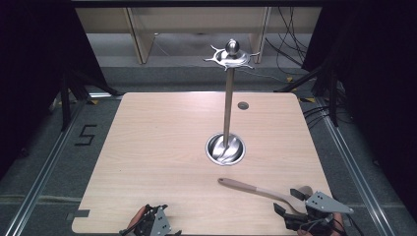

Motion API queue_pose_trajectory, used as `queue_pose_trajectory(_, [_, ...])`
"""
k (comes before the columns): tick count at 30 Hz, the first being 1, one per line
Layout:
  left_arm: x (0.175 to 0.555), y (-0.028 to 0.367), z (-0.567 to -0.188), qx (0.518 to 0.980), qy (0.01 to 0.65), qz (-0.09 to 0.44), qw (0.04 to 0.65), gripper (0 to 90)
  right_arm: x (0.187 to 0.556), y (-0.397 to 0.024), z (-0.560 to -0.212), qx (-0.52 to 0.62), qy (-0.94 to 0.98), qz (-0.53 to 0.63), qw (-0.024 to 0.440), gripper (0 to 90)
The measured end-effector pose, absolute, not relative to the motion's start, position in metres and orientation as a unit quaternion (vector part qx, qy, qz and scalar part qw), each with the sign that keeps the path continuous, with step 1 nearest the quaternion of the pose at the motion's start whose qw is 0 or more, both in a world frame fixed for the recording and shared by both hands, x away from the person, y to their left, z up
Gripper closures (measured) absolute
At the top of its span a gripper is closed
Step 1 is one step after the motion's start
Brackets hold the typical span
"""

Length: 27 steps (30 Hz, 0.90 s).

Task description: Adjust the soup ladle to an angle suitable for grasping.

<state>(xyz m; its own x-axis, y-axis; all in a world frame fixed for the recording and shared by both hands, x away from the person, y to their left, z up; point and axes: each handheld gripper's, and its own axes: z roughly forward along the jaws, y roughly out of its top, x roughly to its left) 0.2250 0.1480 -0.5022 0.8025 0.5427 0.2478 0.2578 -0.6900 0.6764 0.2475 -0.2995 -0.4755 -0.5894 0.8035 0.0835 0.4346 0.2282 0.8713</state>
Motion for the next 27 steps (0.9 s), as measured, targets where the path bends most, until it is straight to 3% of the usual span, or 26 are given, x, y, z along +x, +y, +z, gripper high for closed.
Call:
queue_pose_trajectory(16, [0.225, 0.147, -0.503, 0.894, 0.222, 0.219, 0.321, 15.9, 0.248, -0.299, -0.471, 0.401, 0.767, 0.462, 0.193, 23.4])
queue_pose_trajectory(23, [0.226, 0.146, -0.504, 0.894, 0.223, 0.214, 0.323, 15.9, 0.252, -0.291, -0.465, 0.388, 0.784, 0.449, 0.185, 17.1])
queue_pose_trajectory(27, [0.225, 0.146, -0.504, 0.893, 0.226, 0.214, 0.325, 16.0, 0.261, -0.287, -0.462, 0.369, 0.797, 0.437, 0.193, 17.9])
